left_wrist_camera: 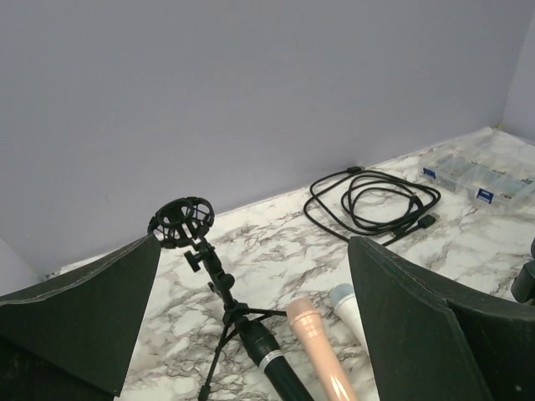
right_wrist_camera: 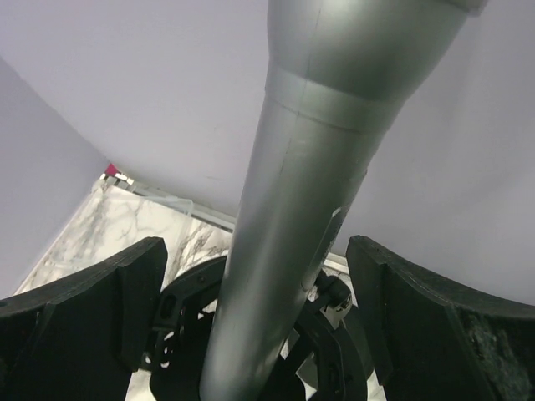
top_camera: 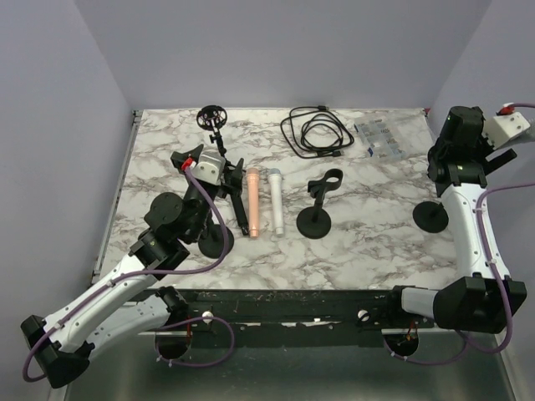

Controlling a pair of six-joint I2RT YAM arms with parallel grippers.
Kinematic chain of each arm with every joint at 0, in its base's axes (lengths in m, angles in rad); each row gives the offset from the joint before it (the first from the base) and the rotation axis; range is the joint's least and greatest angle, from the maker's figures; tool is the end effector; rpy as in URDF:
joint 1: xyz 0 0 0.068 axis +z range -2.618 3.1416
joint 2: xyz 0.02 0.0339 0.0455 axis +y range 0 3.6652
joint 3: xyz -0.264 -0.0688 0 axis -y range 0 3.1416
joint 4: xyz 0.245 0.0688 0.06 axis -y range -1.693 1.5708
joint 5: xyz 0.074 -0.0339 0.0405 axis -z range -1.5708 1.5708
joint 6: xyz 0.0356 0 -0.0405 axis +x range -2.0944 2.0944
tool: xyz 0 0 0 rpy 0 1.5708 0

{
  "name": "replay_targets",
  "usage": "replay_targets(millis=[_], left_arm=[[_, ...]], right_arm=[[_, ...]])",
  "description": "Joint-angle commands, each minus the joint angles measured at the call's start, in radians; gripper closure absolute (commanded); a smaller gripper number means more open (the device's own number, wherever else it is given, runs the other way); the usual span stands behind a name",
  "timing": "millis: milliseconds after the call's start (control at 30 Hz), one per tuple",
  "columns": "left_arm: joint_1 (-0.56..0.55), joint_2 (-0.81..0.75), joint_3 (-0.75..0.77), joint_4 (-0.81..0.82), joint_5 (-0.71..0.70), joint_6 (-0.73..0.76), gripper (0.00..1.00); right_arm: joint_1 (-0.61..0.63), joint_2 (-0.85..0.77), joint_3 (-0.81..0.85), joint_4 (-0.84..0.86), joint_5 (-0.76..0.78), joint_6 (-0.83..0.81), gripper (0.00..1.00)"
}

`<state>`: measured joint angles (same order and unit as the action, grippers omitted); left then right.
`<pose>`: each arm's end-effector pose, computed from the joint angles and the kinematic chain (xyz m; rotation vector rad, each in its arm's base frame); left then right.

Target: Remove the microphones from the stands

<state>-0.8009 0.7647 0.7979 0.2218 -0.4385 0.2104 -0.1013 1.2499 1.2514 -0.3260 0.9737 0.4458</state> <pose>0.1328 -0.1152 0.3912 0.2996 1.3096 -0.2109 0.2664 -0.0567 0.3944 1.0707 1.4468 -0.6701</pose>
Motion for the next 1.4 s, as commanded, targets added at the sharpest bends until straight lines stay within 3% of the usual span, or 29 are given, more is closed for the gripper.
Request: replay_targets(millis=[0, 100, 267, 400, 533, 833, 1233, 1367], left_arm=[[-0.004, 0.018, 0.002, -0.012, 0.002, -0.026, 0.02], [-0.004, 0.042, 0.009, -0.020, 0.000, -0.028, 0.01], [-0.004, 0.055, 0.019, -0.033, -0.003, -0.029, 0.01], [-0.004, 0.051, 0.016, -0.026, -0.014, -0.018, 0.01], [-0.004, 0.044, 0.015, -0.024, -0.014, -0.015, 0.01], [-0.003, 0.017, 0.015, -0.025, -0.004, -0.020, 0.01], [-0.006, -0.028, 0.015, -0.027, -0.008, -0.019, 0.02], [-0.005, -0.039, 0.014, -0.024, -0.011, -0.017, 0.02]], right_arm=[[-0.048, -0.004, 0.006, 0.053, -0.025, 0.014, 0.04], [-0.070, 0.003, 0.006, 0.076, -0.058, 0.009, 0.09], [-0.076, -0.041, -0.033, 0.191, -0.147, -0.047, 0.31], [-0.075, -0.040, -0.020, 0.211, -0.149, -0.057, 0.34], [-0.077, -0.038, -0.002, 0.186, -0.176, -0.054, 0.52], [-0.076, -0.095, 0.036, 0.172, -0.186, -0.083, 0.81], [-0.076, -0.153, 0.193, 0.208, -0.415, -0.154, 0.95], [-0.076, -0.153, 0.242, 0.208, -0.691, -0.137, 0.95]])
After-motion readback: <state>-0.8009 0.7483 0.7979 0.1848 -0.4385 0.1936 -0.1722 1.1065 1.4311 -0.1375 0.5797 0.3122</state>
